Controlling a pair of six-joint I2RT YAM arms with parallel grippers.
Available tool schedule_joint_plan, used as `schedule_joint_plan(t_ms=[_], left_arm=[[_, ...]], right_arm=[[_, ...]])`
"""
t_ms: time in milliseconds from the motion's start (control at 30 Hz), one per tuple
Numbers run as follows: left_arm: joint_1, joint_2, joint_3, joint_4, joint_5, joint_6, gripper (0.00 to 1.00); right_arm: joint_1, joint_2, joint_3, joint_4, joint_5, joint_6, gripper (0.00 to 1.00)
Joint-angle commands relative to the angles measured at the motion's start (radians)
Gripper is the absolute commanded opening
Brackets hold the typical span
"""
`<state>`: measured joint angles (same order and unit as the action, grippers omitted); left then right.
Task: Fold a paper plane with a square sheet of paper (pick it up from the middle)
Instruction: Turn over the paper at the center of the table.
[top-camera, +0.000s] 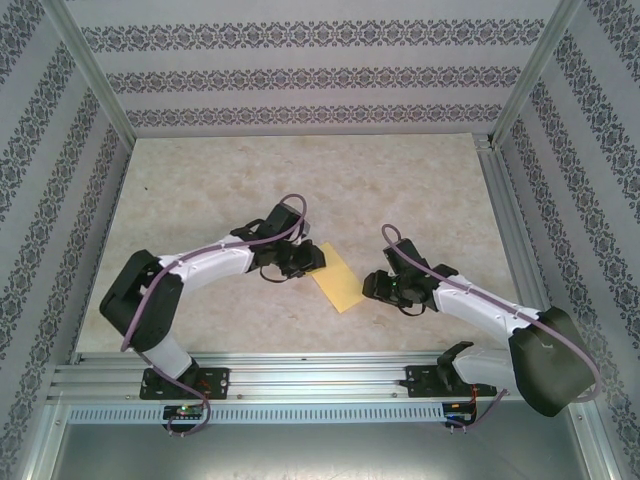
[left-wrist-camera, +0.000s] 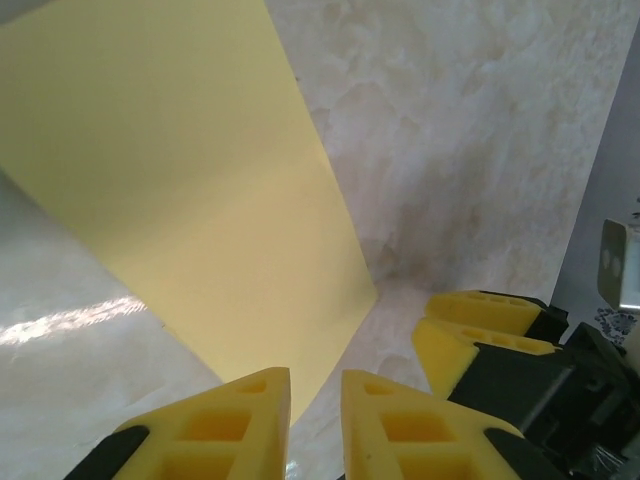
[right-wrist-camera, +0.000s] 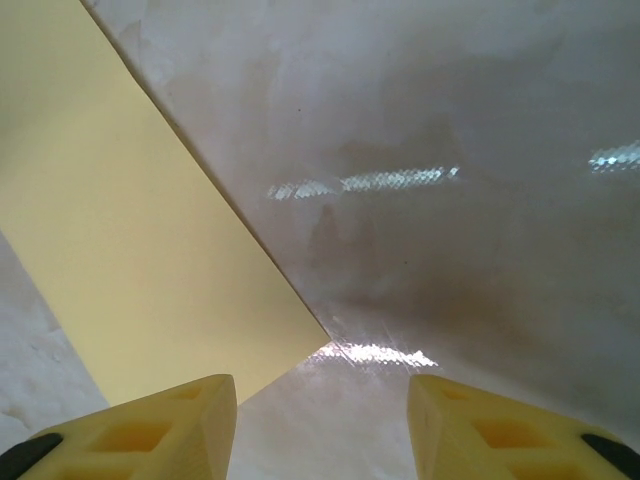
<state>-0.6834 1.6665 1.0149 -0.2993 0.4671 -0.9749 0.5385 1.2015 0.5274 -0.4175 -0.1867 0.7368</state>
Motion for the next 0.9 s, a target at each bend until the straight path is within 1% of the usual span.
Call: schedule_joint_plan(t_ms=[0, 133, 200, 300, 400, 667, 867], left_arm=[[-0.028, 0.081, 0.061, 0.025, 0.009, 0.033, 0.21], [-0.034, 0.166, 0.091, 0.001, -0.023, 0.046, 0.17], [-0.033, 0.192, 0.102, -0.032, -0.052, 0.063, 0.15], [-0.033, 0.207, 0.092, -0.05, -0.086, 0.076, 0.14], [-0.033, 0.216, 0.07, -0.041, -0.091, 0.082, 0.14], [-0.033, 0.233, 0.05, -0.035, -0.089, 0.09, 0.13], [-0.033, 0.233, 0.051, -0.054, -0.107, 0.094, 0.13]], right_arm=[[-0.006, -0.014, -0.023, 0.096, -0.091, 0.046, 0.49], [-0.002, -0.02, -0.048, 0.129, -0.123, 0.102, 0.49], [0.009, -0.032, -0.071, 0.158, -0.128, 0.16, 0.5], [0.024, -0.045, -0.113, 0.234, -0.138, 0.25, 0.5], [0.043, -0.036, -0.132, 0.295, -0.144, 0.309, 0.51], [0.079, 0.015, -0.134, 0.353, -0.12, 0.383, 0.53], [0.102, 0.011, -0.144, 0.354, -0.092, 0.423, 0.53]])
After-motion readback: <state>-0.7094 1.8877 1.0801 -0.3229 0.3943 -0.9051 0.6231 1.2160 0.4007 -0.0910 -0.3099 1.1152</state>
